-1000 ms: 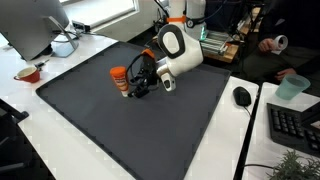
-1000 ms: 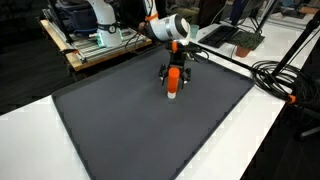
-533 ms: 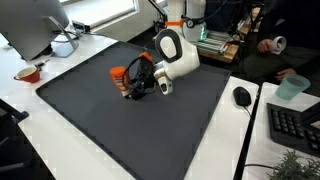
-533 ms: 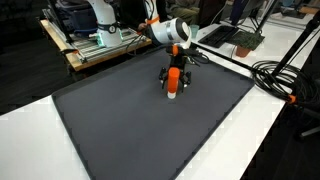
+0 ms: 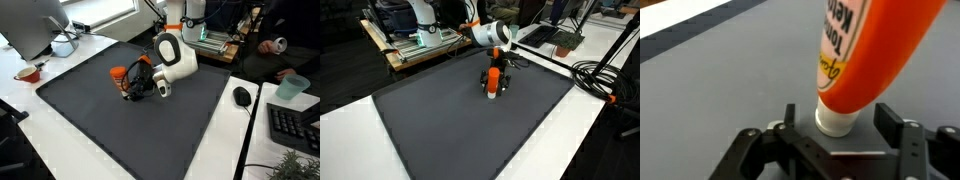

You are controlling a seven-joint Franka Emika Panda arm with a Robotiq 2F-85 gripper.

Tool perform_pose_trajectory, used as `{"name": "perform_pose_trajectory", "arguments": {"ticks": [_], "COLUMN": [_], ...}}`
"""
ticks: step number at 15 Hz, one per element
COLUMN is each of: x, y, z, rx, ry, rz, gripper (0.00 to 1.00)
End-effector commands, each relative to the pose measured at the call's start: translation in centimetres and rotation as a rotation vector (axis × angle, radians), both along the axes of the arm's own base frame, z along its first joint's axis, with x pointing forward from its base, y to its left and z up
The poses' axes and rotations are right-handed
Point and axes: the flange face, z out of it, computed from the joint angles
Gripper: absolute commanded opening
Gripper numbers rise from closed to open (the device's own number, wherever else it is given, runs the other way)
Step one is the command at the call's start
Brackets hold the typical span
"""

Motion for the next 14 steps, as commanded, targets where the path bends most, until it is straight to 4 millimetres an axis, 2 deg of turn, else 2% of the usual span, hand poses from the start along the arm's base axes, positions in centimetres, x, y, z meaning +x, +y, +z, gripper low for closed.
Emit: {"name": "perform_pose_trajectory", "arguments": {"ticks": [1, 4, 5, 6, 7, 10, 11, 14], "x": [0.59, 0.74, 0.79, 0.83, 0.87, 0.94, 0.96, 0.93], "y": [0.04, 0.02, 0.03, 0.04, 0.04, 0.05, 0.08, 0.1], "z": [-0.59, -0.66, -0.63, -0.62, -0.6, -0.58, -0.55, -0.55], "rx": [-0.025, -0.03, -0.032, -0.033, -0.033, -0.036, -0.037, -0.04], "ry": [0.012, 0.016, 0.017, 0.017, 0.018, 0.017, 0.017, 0.019], "rz": [0.01, 0.011, 0.012, 0.012, 0.012, 0.014, 0.015, 0.017], "gripper": [0.81, 0.73, 0.59, 0.56, 0.42, 0.2, 0.17, 0.17]}}
